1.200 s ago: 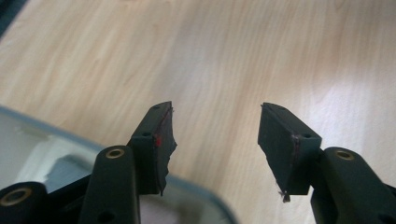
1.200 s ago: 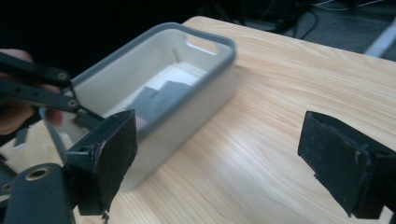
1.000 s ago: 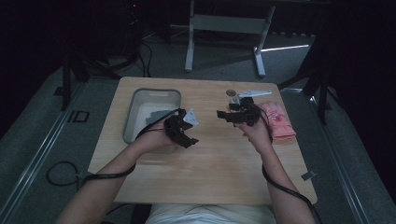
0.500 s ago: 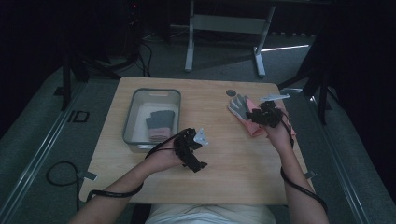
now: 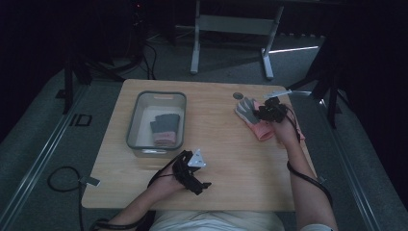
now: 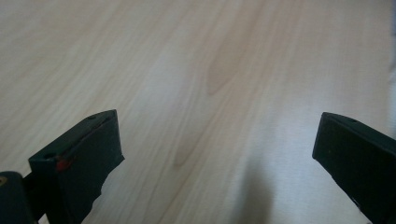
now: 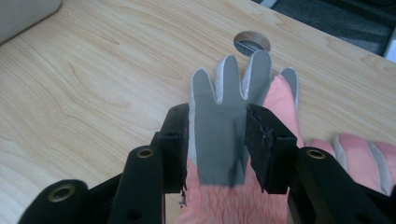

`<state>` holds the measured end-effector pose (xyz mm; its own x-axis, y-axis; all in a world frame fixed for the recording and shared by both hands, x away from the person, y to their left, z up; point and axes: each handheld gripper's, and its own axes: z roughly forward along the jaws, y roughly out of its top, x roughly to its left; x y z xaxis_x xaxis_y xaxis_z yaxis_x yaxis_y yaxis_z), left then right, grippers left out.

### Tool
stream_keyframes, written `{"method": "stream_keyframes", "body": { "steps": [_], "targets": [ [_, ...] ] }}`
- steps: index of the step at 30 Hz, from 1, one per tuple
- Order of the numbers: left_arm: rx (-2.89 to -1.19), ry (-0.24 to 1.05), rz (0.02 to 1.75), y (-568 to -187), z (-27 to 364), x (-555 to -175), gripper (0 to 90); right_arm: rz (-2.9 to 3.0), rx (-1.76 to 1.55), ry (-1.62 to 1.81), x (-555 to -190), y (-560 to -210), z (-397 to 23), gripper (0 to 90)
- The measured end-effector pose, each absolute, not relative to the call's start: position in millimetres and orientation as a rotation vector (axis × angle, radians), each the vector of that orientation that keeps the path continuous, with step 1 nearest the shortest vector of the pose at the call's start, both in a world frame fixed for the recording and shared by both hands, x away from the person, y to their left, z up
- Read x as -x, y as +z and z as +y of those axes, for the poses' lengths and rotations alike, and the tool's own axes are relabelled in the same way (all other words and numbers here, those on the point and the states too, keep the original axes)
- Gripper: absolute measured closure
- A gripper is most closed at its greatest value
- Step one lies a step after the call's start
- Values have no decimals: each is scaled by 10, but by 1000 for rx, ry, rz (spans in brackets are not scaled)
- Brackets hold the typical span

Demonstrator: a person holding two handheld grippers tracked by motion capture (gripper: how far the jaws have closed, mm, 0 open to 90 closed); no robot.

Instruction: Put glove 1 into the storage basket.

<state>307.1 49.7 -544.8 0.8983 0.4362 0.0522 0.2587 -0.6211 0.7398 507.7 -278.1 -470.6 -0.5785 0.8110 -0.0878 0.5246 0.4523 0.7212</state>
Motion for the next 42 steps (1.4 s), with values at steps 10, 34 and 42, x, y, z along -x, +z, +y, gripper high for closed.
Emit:
{"method": "stream_keyframes", "body": {
  "steps": [10,34,42],
  "targets": [
    [-2172,274,533,-5595,567,-2982,11,2338,-1122,830,-5317,-4944,-2644,646],
    [-2176,369,501,-5688,546,-2949,12,2246,-1322,728,-5359,-5119,-2591,871],
    [-2168,363,494,-5694,532,-2948,12,2097,-1331,1013,-4735,-4462,-2424,873]
  ]
}}
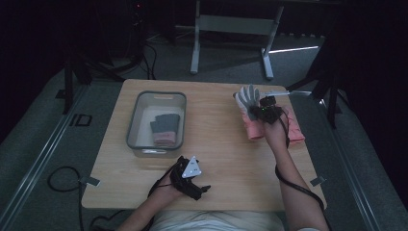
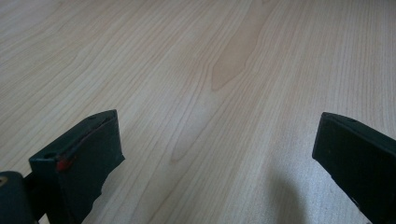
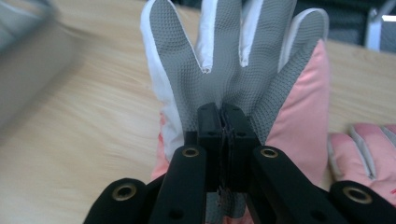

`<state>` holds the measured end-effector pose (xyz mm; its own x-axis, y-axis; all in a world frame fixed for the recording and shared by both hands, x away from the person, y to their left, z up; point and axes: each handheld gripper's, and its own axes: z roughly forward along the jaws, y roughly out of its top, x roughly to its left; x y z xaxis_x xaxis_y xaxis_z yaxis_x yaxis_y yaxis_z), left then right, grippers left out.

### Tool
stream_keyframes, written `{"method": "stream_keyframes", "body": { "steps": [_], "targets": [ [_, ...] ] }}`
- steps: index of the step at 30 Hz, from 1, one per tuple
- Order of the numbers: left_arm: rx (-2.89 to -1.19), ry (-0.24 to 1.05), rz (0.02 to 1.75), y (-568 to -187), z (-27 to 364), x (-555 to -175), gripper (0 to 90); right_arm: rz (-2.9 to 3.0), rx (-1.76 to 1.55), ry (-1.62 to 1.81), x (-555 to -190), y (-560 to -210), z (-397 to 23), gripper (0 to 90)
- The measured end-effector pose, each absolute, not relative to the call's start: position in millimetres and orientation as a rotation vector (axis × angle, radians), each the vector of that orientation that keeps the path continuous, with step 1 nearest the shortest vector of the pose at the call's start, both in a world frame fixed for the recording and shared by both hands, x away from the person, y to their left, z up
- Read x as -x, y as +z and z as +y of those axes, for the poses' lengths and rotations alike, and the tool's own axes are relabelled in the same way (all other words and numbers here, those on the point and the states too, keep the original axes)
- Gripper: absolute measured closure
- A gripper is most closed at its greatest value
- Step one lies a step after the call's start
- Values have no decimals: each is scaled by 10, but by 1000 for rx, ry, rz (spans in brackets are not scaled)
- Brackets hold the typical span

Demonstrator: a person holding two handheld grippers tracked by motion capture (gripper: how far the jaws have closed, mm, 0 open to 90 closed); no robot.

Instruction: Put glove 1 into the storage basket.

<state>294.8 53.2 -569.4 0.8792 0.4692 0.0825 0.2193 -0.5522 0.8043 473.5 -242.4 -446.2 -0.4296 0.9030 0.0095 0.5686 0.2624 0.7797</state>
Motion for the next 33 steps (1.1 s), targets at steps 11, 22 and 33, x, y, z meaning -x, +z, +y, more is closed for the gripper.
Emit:
{"method": "stream_keyframes", "body": {
  "steps": [11,22,33],
  "targets": [
    [-2156,375,490,-5687,521,-2919,12,1989,-1452,1199,-3851,-4257,-2145,872],
    [-2168,397,458,-5707,502,-2883,11,1997,-1650,1067,-3836,-4947,-1973,872],
    [-2180,382,456,-5726,498,-2867,12,2059,-1708,967,-4039,-5355,-1695,831]
  ]
}}
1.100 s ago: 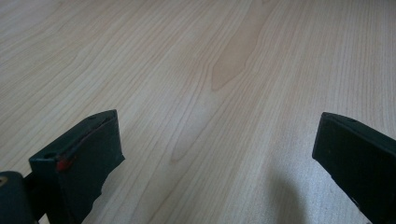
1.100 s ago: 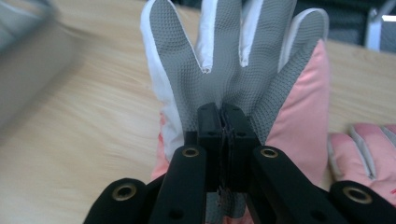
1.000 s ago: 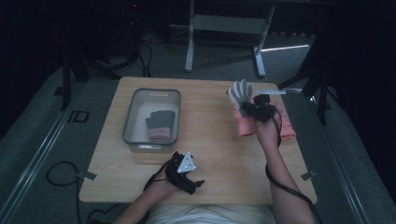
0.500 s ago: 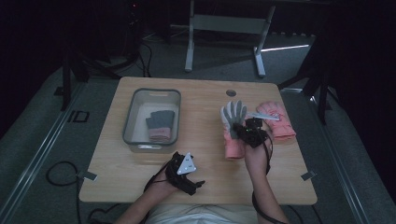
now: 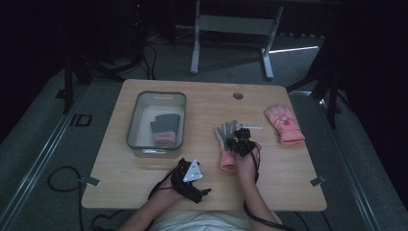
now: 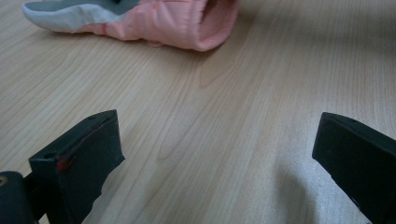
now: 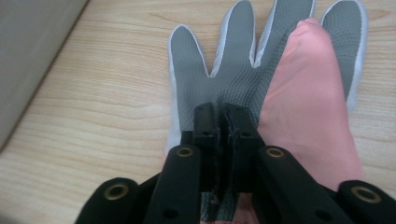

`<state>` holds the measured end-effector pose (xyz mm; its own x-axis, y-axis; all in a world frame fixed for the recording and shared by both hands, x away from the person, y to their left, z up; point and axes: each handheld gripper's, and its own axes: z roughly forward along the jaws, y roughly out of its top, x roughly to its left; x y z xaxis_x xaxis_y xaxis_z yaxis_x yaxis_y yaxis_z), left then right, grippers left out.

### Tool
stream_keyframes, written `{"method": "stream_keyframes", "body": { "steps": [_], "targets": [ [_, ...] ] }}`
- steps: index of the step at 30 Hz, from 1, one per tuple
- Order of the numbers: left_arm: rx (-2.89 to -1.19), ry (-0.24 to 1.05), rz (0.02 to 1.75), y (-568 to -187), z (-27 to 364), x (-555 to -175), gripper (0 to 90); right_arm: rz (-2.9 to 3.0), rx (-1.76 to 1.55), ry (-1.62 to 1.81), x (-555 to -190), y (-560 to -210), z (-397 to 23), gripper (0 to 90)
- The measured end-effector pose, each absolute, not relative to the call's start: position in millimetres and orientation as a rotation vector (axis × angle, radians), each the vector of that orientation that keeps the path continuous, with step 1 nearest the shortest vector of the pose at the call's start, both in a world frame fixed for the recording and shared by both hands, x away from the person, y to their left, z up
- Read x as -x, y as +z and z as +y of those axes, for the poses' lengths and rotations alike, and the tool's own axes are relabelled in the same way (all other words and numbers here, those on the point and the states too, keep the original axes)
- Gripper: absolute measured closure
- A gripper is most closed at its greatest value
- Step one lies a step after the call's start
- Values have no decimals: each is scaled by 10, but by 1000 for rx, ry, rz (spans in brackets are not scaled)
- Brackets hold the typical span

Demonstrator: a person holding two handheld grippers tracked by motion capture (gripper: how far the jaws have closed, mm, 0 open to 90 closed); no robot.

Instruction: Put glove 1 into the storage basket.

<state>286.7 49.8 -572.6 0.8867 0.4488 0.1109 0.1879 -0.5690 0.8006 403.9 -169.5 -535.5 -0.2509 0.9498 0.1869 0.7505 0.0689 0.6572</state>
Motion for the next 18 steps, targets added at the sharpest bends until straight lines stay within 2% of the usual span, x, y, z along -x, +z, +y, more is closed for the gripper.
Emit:
{"method": "stream_keyframes", "body": {
  "steps": [4,9,13,18],
  "targets": [
    [-2188,375,451,-5732,490,-2860,12,2059,-1700,945,-4054,-5389,-1663,800],
    [-2184,374,458,-5733,503,-2869,12,2067,-1673,954,-4045,-5317,-1656,717],
    [-2194,371,454,-5735,501,-2874,12,2065,-1575,1034,-3997,-5023,-1757,662],
    [-2185,359,463,-5733,509,-2879,12,2070,-1500,1062,-4011,-4822,-1997,619]
  ]
}}
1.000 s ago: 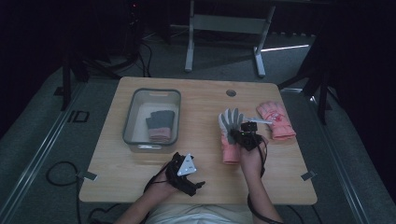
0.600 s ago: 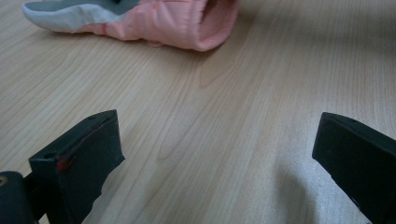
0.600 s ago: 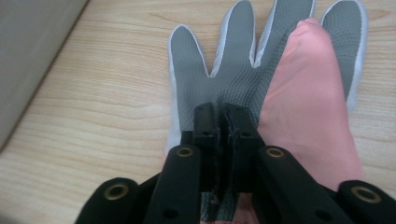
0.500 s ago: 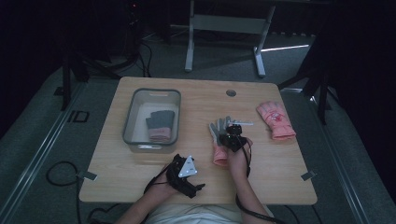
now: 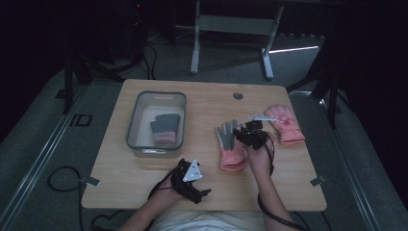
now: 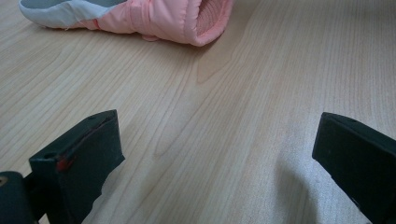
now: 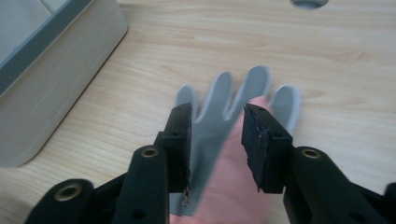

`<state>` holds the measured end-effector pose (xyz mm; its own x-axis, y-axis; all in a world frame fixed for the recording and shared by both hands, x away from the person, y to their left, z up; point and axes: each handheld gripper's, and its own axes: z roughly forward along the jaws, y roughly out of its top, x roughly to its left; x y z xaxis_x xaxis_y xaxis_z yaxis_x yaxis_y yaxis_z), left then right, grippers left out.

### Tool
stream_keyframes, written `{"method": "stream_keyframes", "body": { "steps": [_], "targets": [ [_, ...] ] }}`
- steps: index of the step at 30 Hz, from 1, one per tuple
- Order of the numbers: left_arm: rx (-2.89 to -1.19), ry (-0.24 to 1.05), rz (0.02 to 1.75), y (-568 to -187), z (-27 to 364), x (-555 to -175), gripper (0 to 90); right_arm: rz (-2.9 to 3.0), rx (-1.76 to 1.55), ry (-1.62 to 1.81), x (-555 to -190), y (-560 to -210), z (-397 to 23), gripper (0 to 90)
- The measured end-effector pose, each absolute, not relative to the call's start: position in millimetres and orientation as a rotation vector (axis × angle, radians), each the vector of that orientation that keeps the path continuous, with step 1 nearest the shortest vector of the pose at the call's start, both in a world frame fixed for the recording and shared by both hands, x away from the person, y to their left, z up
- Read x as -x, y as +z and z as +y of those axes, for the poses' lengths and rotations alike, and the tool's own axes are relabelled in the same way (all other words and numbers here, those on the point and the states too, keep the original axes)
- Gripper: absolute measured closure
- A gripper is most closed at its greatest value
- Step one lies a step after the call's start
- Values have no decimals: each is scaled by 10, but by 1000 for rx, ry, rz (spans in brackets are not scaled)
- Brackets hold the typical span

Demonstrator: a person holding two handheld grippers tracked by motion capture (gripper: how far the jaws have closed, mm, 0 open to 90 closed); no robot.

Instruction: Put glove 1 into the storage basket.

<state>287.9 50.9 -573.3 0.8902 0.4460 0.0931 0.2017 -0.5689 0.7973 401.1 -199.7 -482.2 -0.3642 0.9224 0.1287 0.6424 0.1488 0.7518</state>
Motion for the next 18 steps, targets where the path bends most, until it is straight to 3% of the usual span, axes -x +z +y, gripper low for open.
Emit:
{"method": "stream_keyframes", "body": {
  "steps": [18],
  "targets": [
    [-2172,336,462,-5728,528,-2890,11,2025,-1477,1054,-4174,-4553,-3276,567]
  ]
}}
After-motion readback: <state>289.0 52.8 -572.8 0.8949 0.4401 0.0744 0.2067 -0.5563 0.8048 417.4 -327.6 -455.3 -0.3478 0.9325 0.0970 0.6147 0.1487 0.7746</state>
